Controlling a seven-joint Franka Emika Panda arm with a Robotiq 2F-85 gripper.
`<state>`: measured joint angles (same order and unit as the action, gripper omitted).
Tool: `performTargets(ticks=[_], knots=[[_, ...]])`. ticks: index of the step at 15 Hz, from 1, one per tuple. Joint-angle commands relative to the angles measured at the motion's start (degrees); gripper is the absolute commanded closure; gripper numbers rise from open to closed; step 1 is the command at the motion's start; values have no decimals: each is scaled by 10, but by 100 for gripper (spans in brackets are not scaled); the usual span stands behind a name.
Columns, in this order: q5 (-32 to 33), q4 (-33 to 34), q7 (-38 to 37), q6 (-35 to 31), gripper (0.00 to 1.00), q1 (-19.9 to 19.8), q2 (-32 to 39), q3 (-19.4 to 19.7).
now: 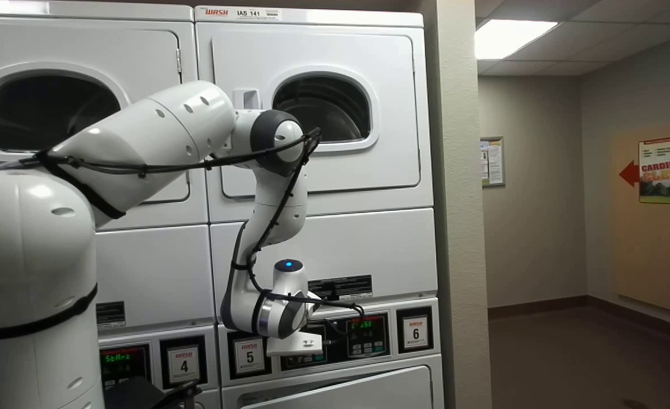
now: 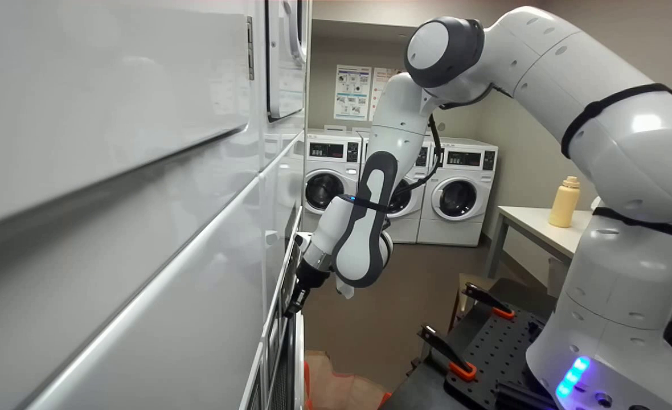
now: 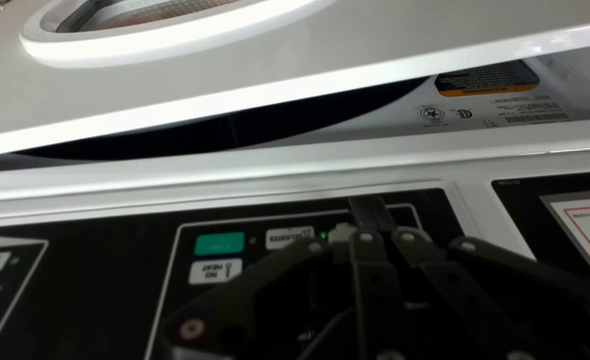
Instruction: Press the button near the number 5 on the machine
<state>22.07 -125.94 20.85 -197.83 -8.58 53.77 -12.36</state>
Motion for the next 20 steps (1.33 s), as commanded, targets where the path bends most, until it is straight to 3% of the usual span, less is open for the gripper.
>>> performTargets(ticks=[1, 5, 20], knots=[[33, 15, -19, 0, 100, -40, 9, -32], [56, 11, -17, 0, 100, -76, 19, -51], [99, 15, -17, 0, 100, -151, 39, -100]])
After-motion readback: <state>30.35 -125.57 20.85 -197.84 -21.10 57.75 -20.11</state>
